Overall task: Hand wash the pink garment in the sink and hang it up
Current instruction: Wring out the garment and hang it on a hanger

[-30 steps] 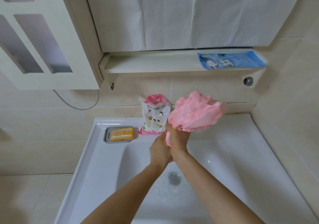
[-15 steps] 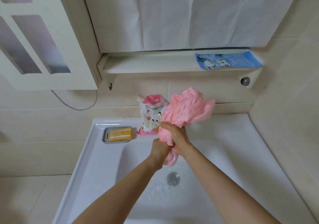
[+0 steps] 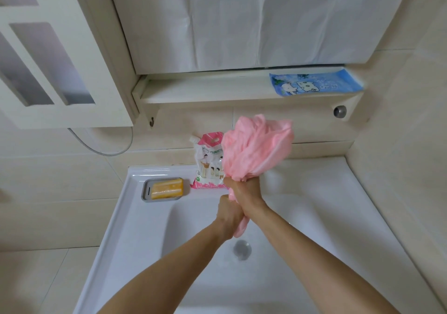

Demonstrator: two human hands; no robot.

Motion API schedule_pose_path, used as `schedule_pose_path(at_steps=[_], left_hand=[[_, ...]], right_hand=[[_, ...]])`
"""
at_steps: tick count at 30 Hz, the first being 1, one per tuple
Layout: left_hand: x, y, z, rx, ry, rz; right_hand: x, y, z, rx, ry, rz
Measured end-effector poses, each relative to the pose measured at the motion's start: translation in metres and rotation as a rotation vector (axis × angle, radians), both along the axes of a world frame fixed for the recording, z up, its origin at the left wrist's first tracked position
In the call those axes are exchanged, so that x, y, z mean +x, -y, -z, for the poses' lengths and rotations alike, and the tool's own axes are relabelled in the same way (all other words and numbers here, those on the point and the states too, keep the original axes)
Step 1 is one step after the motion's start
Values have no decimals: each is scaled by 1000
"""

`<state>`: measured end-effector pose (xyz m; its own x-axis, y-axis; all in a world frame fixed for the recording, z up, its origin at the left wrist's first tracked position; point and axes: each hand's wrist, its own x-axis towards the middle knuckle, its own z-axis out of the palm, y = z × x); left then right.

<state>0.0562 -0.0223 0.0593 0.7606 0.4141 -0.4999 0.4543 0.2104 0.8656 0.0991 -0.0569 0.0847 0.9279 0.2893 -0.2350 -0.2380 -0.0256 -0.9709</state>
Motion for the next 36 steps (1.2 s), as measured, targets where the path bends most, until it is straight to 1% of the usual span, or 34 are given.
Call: schedule_pose_path(at_steps=[3, 7, 10, 13, 16, 20, 22, 25, 27, 29, 30, 31, 33, 36], left_hand=[[-1, -2, 0, 97, -23, 73], [-3, -1, -2, 128, 2, 69], [-6, 0, -13, 97, 60, 5], [-5, -5, -18, 208, 129, 78], [-8, -8, -24, 267, 175, 174], [-18, -10, -21, 191, 260, 275], [-22, -10, -17, 155, 276, 277], [-23, -12, -7, 18, 277, 218], [-26, -11, -3, -111, 253, 223], [-29, -12, -4, -232, 191, 226], [-28, -13, -7, -256, 151, 217], [-26, -14, -12, -238, 104, 201], [-21, -19, -19, -112, -1, 184], [-12, -22, -27, 54, -78, 249]], right_hand=[[1, -2, 1, -39, 29, 20], [-5, 0, -1, -29, 52, 19], [0, -3, -13, 73, -16, 77], [16, -6, -16, 205, -120, 153], [25, -3, -16, 247, -167, 151], [24, 2, -11, 347, -221, 173], [21, 3, -6, 394, -224, 183], [18, 3, 3, 494, -206, 226], [16, 3, 7, 505, -203, 241], [15, 5, 11, 498, -225, 190], [17, 8, 13, 493, -247, 138], [20, 12, 12, 478, -272, 59], [28, 23, 11, 430, -294, -160], [37, 40, 10, 338, -246, -465]])
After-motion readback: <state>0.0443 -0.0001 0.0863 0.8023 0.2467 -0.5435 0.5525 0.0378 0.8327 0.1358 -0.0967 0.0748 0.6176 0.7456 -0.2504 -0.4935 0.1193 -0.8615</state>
